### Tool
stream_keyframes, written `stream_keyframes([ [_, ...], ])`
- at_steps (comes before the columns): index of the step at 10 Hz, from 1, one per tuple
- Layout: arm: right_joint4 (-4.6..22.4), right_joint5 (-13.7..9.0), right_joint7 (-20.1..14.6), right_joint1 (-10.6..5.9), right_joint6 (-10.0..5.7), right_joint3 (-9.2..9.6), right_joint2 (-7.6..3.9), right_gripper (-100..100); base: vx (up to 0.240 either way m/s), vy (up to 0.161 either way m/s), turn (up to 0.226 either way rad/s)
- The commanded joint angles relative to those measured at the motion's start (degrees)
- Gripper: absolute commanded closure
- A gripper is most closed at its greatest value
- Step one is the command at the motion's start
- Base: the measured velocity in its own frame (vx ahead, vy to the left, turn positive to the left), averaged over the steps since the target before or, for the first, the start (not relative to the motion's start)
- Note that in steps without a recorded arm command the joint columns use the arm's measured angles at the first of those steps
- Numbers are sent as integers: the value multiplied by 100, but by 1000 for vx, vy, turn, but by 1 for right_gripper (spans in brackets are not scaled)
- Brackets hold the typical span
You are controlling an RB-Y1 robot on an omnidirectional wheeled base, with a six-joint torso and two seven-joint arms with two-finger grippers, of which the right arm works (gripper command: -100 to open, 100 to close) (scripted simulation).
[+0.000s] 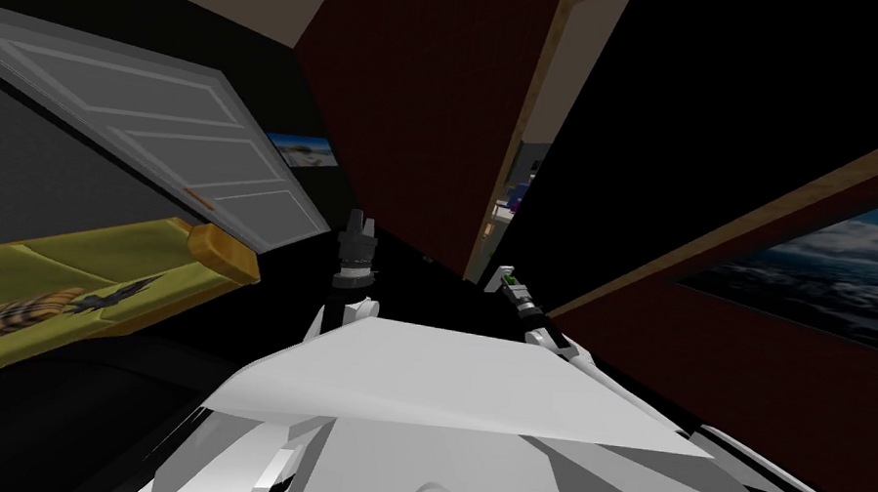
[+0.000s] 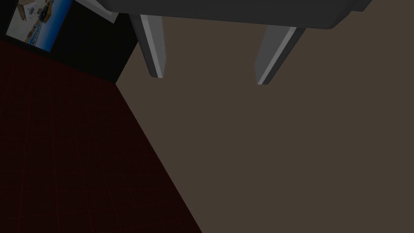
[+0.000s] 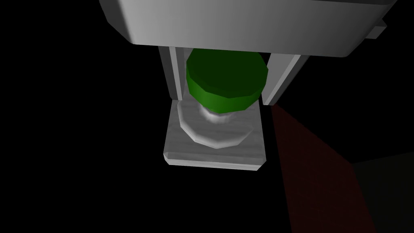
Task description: Pull the door open
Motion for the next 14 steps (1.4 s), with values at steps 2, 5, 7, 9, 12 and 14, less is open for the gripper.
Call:
stream_keyframes([
  [2,-36,52,-172,68,-176,166,-171,100,-197,-115,128],
  [5,-67,106,-347,118,-365,326,-357,100,-179,-108,104],
  [7,-24,129,-384,110,-407,386,-371,100,-90,-61,74],
  [9,-12,147,-445,111,-483,446,-430,100,-181,-88,134],
  [12,12,182,-567,112,-637,565,-550,100,-169,-116,129],
  [14,30,209,-663,112,-757,659,-643,100,-189,-122,147],
])
